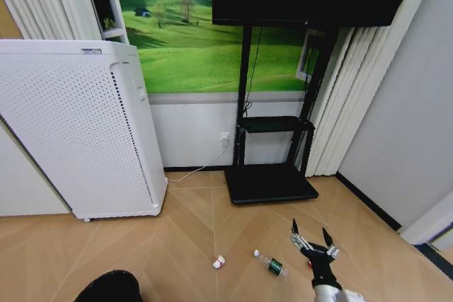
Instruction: Pick up the trash bin and place the garbage on the floor into it.
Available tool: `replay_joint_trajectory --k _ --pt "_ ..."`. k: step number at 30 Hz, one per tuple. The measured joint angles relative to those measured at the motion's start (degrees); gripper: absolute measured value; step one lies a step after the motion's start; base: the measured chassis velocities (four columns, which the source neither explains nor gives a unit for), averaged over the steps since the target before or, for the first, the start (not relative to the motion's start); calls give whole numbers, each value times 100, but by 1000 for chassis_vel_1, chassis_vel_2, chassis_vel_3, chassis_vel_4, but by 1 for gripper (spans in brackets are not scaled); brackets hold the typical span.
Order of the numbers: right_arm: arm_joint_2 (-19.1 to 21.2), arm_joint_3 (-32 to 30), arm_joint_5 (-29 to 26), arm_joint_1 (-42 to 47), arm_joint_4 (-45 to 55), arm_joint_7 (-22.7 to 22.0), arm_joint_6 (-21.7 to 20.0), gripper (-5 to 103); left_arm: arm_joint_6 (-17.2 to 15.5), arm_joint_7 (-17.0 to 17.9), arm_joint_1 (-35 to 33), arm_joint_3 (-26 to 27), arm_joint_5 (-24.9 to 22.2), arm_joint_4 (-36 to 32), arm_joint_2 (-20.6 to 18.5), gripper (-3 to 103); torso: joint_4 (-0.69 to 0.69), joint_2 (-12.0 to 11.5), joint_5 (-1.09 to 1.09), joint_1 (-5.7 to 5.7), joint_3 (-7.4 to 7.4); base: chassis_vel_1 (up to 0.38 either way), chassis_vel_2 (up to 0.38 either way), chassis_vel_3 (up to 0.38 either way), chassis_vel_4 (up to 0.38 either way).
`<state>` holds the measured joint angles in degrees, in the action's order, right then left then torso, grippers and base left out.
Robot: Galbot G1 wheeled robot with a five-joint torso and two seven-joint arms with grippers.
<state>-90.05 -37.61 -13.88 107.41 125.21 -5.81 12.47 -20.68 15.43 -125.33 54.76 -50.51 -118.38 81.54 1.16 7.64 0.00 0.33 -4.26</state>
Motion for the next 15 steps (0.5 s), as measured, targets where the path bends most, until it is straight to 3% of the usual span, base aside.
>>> replay_joint_trajectory --k 2,6,10,11,15 --pt "-3 4 9 23 -1 9 22 100 24 -26 73 -10 2 44 3 65 0 0 0 0 0 0 0 0 0" --pt "-6 4 14 33 -2 14 38 100 35 -41 126 -16 2 85 2 59 0 0 0 0 0 0 0 0 0" --pt "-9 -18 6 29 3 12 45 100 65 -84 218 -35 1 168 -5 38 0 1 0 0 -1 0 0 0 0" --pt "-9 -18 6 29 3 12 45 100 65 -84 218 -35 1 168 -5 38 0 1 0 0 -1 0 0 0 0" --pt "-5 -52 0 32 8 -15 60 100 138 -168 240 -34 3 202 -14 22 0 1 0 0 -1 0 0 0 0"
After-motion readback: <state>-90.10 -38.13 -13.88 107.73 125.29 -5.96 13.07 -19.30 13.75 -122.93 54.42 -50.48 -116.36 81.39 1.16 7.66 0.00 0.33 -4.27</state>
